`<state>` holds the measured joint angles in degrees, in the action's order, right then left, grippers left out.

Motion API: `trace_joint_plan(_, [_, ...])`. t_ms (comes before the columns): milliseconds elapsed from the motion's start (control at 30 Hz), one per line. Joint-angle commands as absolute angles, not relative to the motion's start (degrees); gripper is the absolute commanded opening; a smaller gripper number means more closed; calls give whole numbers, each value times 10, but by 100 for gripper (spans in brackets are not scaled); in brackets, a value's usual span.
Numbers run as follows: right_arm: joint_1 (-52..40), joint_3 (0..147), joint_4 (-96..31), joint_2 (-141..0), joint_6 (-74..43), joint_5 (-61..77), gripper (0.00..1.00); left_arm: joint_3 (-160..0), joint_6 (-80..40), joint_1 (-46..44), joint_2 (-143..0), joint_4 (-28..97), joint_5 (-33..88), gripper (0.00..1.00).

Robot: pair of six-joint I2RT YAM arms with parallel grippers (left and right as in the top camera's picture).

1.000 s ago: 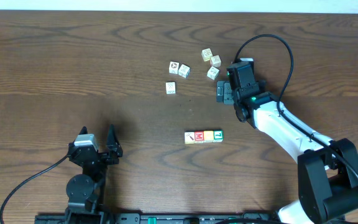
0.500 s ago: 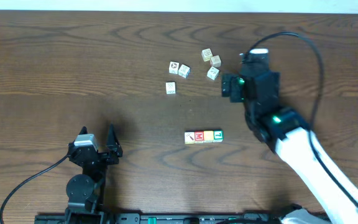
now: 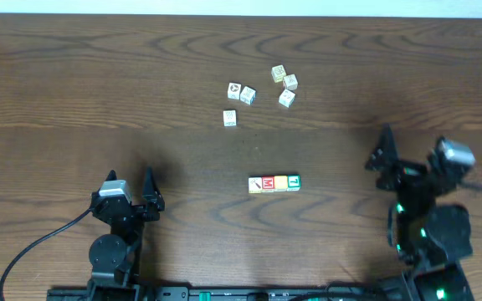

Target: Lift 4 blocks

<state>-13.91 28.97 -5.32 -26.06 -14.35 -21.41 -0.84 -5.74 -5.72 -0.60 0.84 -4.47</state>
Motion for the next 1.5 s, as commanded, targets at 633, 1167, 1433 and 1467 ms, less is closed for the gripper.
trace_joint_plan(633, [-75, 45, 15, -3, -193, -149, 99, -2, -54, -54, -3, 36, -65, 76])
trace_joint_plan(1167, [-6, 3, -37, -2, -139, -79, 99, -2, -54, -54, -3, 36, -65, 76])
trace_joint_plan(1433, [-4, 3, -41, -2, -71, -67, 99, -2, -54, -54, -3, 36, -65, 76])
trace_joint_plan(1467, [-4, 3, -43, -2, -59, -61, 99, -2, -54, -54, -3, 36, -65, 76])
